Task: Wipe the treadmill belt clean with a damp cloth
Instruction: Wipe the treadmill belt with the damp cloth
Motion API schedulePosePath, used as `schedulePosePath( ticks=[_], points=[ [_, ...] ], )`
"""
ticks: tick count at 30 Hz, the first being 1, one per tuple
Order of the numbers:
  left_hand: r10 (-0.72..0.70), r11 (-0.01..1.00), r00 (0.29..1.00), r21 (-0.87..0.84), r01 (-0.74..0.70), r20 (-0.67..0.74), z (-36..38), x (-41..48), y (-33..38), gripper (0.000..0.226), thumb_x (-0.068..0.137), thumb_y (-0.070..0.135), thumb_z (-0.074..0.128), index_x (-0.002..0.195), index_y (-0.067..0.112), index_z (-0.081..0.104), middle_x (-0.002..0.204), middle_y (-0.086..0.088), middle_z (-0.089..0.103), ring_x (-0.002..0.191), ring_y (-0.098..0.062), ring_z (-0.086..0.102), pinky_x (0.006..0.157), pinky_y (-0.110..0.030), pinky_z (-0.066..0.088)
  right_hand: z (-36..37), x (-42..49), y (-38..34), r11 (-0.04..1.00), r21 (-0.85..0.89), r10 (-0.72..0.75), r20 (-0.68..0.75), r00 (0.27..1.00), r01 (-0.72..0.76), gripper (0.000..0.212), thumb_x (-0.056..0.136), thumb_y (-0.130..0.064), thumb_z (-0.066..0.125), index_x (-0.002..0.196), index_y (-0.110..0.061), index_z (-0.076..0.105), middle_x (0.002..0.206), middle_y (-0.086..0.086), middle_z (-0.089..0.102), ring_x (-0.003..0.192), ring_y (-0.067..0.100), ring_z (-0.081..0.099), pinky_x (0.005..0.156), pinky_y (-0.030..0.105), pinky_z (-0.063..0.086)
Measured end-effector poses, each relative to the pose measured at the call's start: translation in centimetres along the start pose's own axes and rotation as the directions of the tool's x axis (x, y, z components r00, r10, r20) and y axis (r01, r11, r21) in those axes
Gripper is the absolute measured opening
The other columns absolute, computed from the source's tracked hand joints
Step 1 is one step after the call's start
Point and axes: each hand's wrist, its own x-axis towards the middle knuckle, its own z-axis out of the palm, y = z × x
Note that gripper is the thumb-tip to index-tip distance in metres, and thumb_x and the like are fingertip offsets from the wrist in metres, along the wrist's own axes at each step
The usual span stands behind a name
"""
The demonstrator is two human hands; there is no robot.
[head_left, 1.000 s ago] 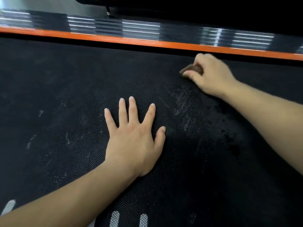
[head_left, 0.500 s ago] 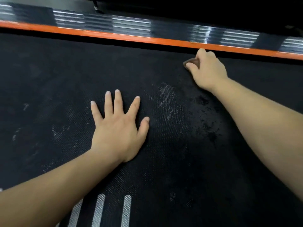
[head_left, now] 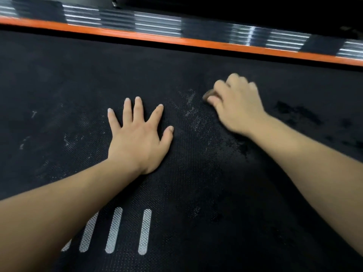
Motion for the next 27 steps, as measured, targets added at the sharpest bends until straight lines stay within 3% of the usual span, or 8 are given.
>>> schedulePosePath(
  ticks=[3,8,13,15,20,22,24,27],
  points=[
    [-0.006,1.0,1.0,-0.006,0.006,0.002,-0.1,0.0,0.0,0.069,0.097,0.068,0.015,0.159,0.038,0.013,0.168,-0.016,0.003,0.155,-0.033,-0.009,0.12,-0.064,-0.006,-0.2,-1.7,0.2,0.992,0.08,-0.098,0.008,0.995,0.097,0.033,0.098,-0.045,0.045,0.103,-0.016,0.059,0.102,0.012,0.054,0.097,0.036,0.05,0.08,0.044,0.037],
    [-0.008,1.0,1.0,-0.008,0.008,-0.014,0.0,0.0,0.0,0.068,0.097,0.068,0.016,0.159,0.038,0.015,0.168,-0.016,0.005,0.155,-0.033,-0.007,0.121,-0.064,-0.005,0.3,3.2,4.0,0.955,0.035,0.295,0.031,0.955,-0.296,0.035,0.102,-0.045,0.044,0.116,-0.014,0.054,0.12,0.021,0.054,0.111,0.041,0.049,0.091,0.048,0.038],
    [-0.011,1.0,1.0,-0.004,0.011,-0.009,0.1,0.0,0.1,0.068,0.097,0.067,0.017,0.159,0.038,0.016,0.168,-0.016,0.005,0.155,-0.033,-0.006,0.121,-0.064,-0.004,-1.3,-5.0,-1.5,0.979,0.194,-0.061,0.024,0.998,0.055,0.03,0.097,-0.044,0.046,0.101,-0.016,0.057,0.101,0.01,0.052,0.093,0.032,0.05,0.076,0.04,0.031],
    [-0.014,1.0,1.0,-0.003,0.013,-0.012,0.1,0.0,0.0,0.068,0.097,0.068,0.017,0.158,0.038,0.016,0.168,-0.016,0.005,0.155,-0.033,-0.006,0.121,-0.063,-0.005,-1.4,-5.1,-0.3,0.983,0.13,-0.137,0.039,0.99,0.131,0.03,0.097,-0.044,0.045,0.102,-0.016,0.058,0.1,0.009,0.053,0.093,0.032,0.051,0.076,0.039,0.032],
    [-0.013,1.0,1.0,-0.004,0.013,-0.011,0.1,0.0,0.0,0.068,0.097,0.068,0.016,0.158,0.038,0.017,0.168,-0.015,0.006,0.155,-0.032,-0.006,0.121,-0.063,-0.005,-0.4,-0.3,3.1,0.959,0.02,0.281,0.027,0.959,-0.282,0.034,0.102,-0.045,0.043,0.118,-0.017,0.053,0.12,0.018,0.054,0.11,0.04,0.05,0.091,0.048,0.038],
    [-0.009,1.0,1.0,-0.008,0.009,-0.007,0.1,0.0,0.0,0.068,0.097,0.068,0.016,0.158,0.038,0.016,0.168,-0.015,0.005,0.155,-0.032,-0.006,0.121,-0.063,-0.005,-0.4,-2.7,0.3,0.974,0.046,0.223,0.012,0.975,-0.223,0.031,0.1,-0.046,0.045,0.113,-0.02,0.057,0.114,0.014,0.054,0.106,0.037,0.051,0.088,0.047,0.038],
    [-0.013,1.0,1.0,-0.004,0.013,-0.007,0.1,0.1,0.0,0.069,0.097,0.068,0.016,0.158,0.038,0.016,0.168,-0.016,0.005,0.155,-0.033,-0.007,0.121,-0.063,-0.005,-1.4,-6.8,-3.0,0.989,0.14,0.046,-0.002,0.999,-0.045,0.027,0.098,-0.045,0.048,0.107,-0.023,0.06,0.105,0.007,0.053,0.098,0.031,0.05,0.081,0.043,0.036],
    [-0.016,1.0,1.0,0.009,0.017,-0.01,0.2,0.0,-0.1,0.069,0.096,0.069,0.015,0.158,0.038,0.016,0.168,-0.016,0.005,0.155,-0.033,-0.006,0.121,-0.063,-0.005,-2.0,-7.5,-2.0,0.987,0.141,-0.083,0.028,0.996,0.078,0.027,0.099,-0.043,0.048,0.107,-0.021,0.061,0.102,0.005,0.053,0.096,0.031,0.051,0.082,0.044,0.039]
  ],
)
